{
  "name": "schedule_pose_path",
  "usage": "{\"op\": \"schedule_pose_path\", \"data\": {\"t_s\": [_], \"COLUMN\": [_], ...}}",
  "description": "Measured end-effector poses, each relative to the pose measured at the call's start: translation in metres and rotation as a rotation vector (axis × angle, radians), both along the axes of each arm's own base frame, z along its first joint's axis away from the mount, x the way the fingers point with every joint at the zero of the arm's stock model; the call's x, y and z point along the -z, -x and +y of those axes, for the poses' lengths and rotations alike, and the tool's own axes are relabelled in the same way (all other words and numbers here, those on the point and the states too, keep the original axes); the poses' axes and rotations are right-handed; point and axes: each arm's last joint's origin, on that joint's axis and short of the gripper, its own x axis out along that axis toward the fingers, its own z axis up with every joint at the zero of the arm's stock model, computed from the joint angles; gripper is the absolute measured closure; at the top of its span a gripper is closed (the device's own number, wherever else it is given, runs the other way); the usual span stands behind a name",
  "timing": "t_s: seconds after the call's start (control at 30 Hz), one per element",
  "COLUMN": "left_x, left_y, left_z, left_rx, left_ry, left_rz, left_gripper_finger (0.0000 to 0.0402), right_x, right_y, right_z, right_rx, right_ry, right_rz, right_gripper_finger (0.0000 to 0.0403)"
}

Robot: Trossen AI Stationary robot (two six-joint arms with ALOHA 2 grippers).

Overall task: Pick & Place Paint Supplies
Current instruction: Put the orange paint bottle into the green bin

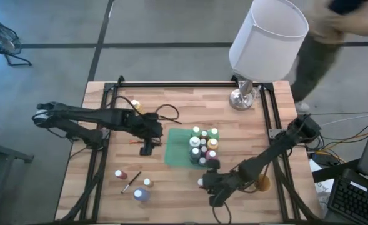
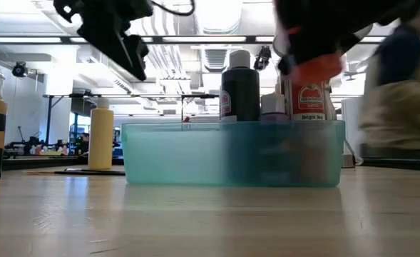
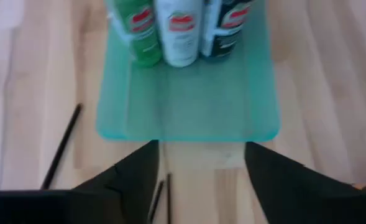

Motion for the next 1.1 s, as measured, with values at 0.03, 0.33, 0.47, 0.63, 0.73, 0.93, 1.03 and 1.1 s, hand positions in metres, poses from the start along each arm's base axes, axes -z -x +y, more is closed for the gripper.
{"op": "schedule_pose_path", "data": {"t_s": [0.03, 0.33, 0.47, 0.63, 0.73, 0.93, 1.03, 1.1], "left_x": [-0.001, -0.015, -0.024, -0.03, -0.029, -0.027, -0.027, -0.028], "left_y": [-0.004, -0.045, -0.068, -0.089, -0.098, -0.113, -0.115, -0.116], "left_z": [-0.003, -0.026, -0.034, -0.051, -0.065, -0.084, -0.09, -0.095], "left_rx": [0.011, 0.13, 0.2, 0.326, 0.394, 0.394, 0.374, 0.352], "left_ry": [0.001, -0.038, -0.081, -0.115, -0.138, -0.122, -0.11, -0.12], "left_rz": [0.001, -0.017, -0.046, -0.075, -0.093, -0.176, -0.209, -0.232], "left_gripper_finger": [0.0145, 0.011, 0.0112, 0.0113, 0.0113, 0.0113, 0.0113, 0.0113], "right_x": [-0.002, -0.019, -0.021, -0.021, -0.021, -0.025, -0.029, -0.032], "right_y": [0.004, 0.02, 0.02, 0.02, 0.02, 0.019, 0.018, 0.016], "right_z": [-0.002, -0.012, -0.012, -0.012, -0.012, -0.011, -0.01, -0.01], "right_rx": [-0.002, -0.01, -0.023, -0.023, -0.023, -0.019, -0.012, -0.004], "right_ry": [0.007, 0.032, 0.022, 0.024, 0.025, 0.029, 0.029, 0.033], "right_rz": [0.01, 0.053, 0.068, 0.072, 0.072, 0.068, 0.054, 0.038], "right_gripper_finger": [0.0279, 0.0291, 0.028, 0.028, 0.029, 0.029, 0.0289, 0.0291]}}
